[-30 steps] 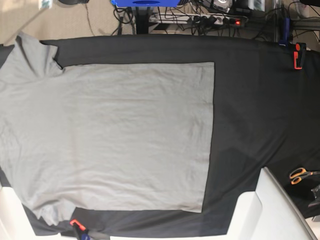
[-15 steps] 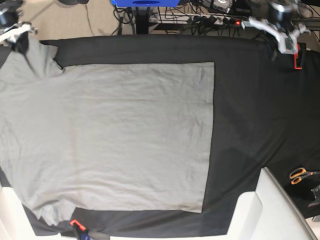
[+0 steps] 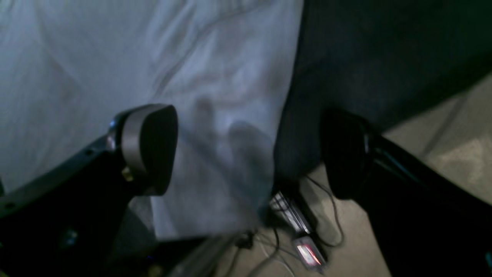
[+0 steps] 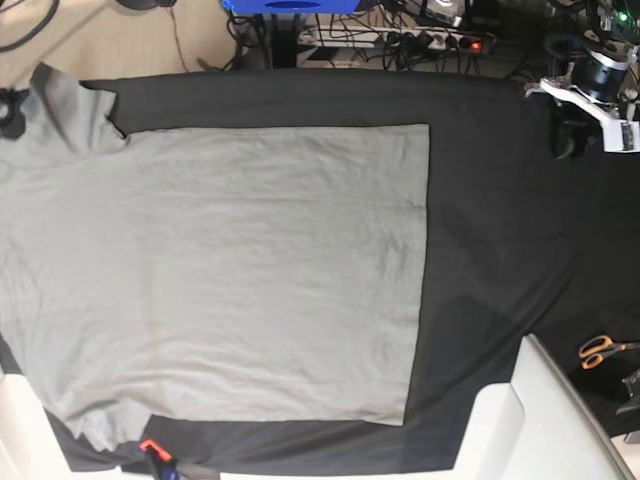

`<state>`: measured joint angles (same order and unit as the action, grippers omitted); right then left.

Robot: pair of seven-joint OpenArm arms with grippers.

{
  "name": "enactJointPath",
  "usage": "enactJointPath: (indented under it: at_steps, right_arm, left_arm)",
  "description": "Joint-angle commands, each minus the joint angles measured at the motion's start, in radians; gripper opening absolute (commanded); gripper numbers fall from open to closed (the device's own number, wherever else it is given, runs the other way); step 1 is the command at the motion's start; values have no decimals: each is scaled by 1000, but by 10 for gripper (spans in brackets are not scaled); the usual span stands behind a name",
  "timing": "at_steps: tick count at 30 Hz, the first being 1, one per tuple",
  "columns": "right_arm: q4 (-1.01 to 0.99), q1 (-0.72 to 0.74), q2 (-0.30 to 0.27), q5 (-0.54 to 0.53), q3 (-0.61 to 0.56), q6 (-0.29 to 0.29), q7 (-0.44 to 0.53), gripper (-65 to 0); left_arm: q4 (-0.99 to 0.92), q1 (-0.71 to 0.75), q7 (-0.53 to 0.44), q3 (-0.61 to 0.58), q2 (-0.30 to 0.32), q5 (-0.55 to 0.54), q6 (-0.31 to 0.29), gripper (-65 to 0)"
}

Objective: Fold the T-shirt properly
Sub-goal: 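Grasp the grey shirt's side edge near the hem with the left gripper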

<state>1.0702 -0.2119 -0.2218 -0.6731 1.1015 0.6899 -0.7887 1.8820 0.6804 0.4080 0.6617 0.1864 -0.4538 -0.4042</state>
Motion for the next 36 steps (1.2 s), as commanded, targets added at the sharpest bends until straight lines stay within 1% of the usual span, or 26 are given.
enactJointPath:
  at_steps: [1, 4, 9, 14, 16, 21, 23, 25, 26, 27, 28, 29, 30, 31, 32, 33, 36]
  right_arm:
    - [-17, 1, -35, -15, -2, 8, 27, -102]
    - [-72, 16, -52, -12, -7, 8, 50, -102]
    - [-140, 36, -54, -7, -10, 8, 85, -102]
    - [-137, 29, -43, -14, -113, 8, 82, -110]
    - [-137, 24, -29, -15, -143, 8, 81, -150]
    - [-115, -1, 11, -15, -162, 8, 81, -269]
    - [-115, -1, 14, -12, -162, 8, 81, -305]
    - [-115, -1, 14, -10, -163, 8, 81, -365]
    - [-115, -1, 14, -10, -163, 8, 81, -416]
    - [-115, -1, 14, -10, -163, 8, 81, -486]
    - [-115, -1, 14, -10, -166, 8, 81, -569]
    - [-115, -1, 12, -10, -172, 8, 81, -630]
    - [-115, -1, 9, -10, -179, 8, 81, -650]
    - [-115, -1, 8, -10, -183, 8, 81, -638]
    - [-115, -1, 8, -10, -182, 8, 81, -623]
    - [-115, -7, 8, -10, -182, 8, 81, -635]
    - [-115, -13, 9, -10, -183, 8, 81, -647]
  left_arm:
    - [17, 6, -22, 8, 9, -12, -3, -523]
    - [17, 6, -22, -1, 9, -12, -5, -523]
    - [17, 6, -22, -3, 8, -12, -9, -525]
    - [17, 6, -22, -3, 8, -15, -9, -527]
    - [17, 6, -22, -3, 8, -17, -9, -527]
    - [17, 5, -22, -4, 8, -21, -9, -520]
    - [15, 3, -21, -7, 6, -23, -9, -518]
    - [15, -4, -21, -44, 6, -23, -9, -515]
    - [9, -6, -21, -64, 6, -23, -9, -499]
    - [-2, -11, -21, -89, 5, -26, -9, -459]
    - [-19, -11, -21, -125, 5, -30, -9, -403]
    - [-34, -12, -21, -155, 5, -43, -9, -347]
    - [-52, -14, -21, -185, 5, -64, -9, -290]
    - [-74, -21, -21, -219, 6, -92, -9, -240]
    - [-98, -26, -21, -242, 6, -115, -9, -206]
    - [-135, -29, -21, -270, 6, -139, -9, -179]
    - [-236, -60, -22, -339, 6, -181, -9, -178]
